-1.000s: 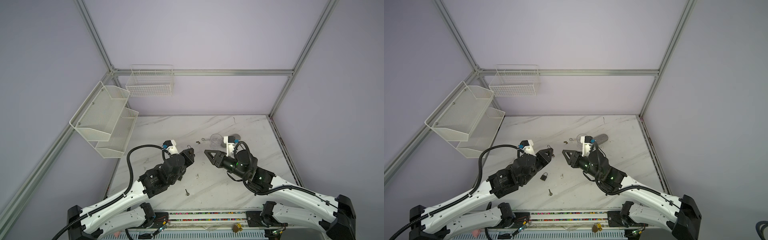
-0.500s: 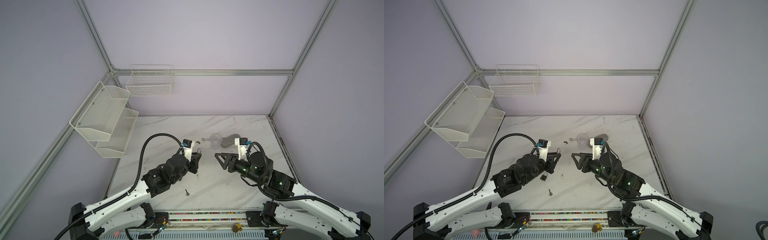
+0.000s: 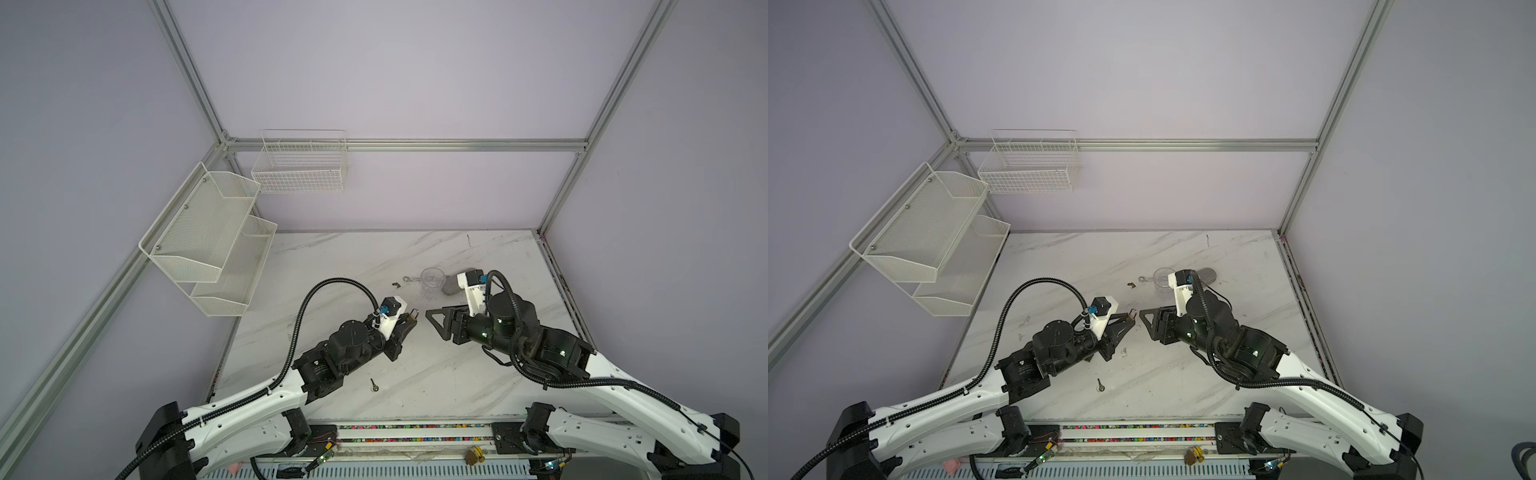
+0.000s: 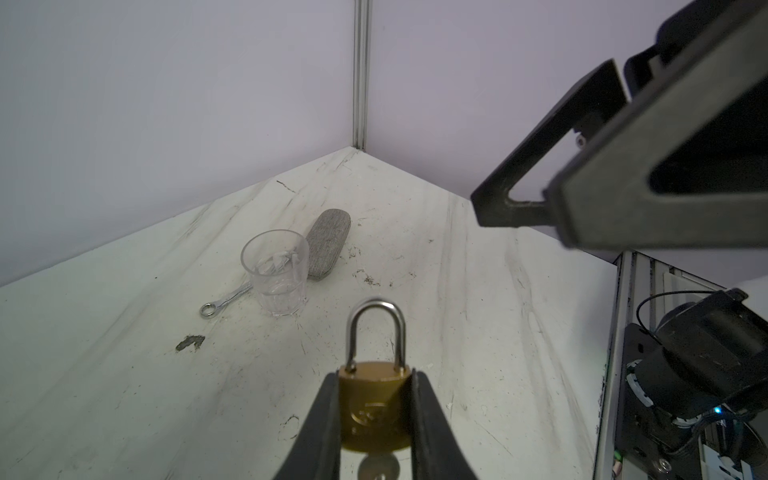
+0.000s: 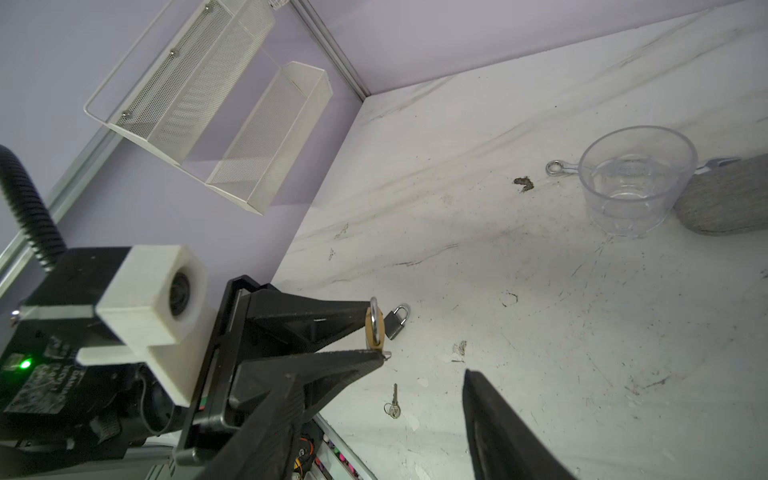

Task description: Unlock with the key

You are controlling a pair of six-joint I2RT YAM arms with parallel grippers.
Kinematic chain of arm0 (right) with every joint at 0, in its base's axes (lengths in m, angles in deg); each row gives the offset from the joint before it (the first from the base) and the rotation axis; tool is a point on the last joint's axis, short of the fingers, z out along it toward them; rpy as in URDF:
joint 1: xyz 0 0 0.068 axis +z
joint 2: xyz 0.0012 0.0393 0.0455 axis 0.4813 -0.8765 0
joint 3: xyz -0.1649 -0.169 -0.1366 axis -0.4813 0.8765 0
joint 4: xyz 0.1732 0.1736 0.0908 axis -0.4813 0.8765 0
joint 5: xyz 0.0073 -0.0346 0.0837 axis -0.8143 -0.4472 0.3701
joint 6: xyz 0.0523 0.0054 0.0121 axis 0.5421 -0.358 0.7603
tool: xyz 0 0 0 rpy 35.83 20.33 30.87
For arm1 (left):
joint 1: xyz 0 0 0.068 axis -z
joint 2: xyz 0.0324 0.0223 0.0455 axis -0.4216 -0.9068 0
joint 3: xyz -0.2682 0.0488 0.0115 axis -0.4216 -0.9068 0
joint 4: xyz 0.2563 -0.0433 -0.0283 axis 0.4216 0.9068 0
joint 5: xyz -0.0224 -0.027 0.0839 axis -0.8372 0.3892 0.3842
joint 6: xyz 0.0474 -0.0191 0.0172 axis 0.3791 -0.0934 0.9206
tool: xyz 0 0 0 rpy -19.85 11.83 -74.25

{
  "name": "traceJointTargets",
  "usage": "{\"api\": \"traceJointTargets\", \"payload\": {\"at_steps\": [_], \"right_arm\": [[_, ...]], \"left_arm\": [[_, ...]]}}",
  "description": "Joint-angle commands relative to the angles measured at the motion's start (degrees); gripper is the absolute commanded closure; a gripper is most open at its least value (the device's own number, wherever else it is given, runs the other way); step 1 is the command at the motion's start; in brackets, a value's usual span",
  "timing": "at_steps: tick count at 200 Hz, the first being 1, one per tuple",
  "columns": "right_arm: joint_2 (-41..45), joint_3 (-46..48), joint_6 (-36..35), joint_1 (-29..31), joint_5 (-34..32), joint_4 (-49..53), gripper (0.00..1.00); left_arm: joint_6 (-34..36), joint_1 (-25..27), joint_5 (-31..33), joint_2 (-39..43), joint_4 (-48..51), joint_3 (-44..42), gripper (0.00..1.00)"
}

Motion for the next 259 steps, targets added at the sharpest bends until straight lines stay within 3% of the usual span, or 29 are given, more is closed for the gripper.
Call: {"api": "traceJointTargets", "payload": {"at_steps": [1,141,259], "right_arm": [[-1.94,-2.12,-1.99,-0.30,-0.01,2.37,0.36],[-14.34,-9.93,-5.41,-0.63,-6.78,7.18,0.32],[-17.01,-13.11,-7.45,-3.44,-7.37,12.30,0.30]], "left_arm": [[2.35,-0.32,-2.15,-0.98,-6.54,-2.11,1.00],[2.78,-0.29,-3.94,-2.58,-6.81,-1.63,1.00],[3.15,-0.29,-3.28,-3.03,-6.77,-1.98,1.00]]}}
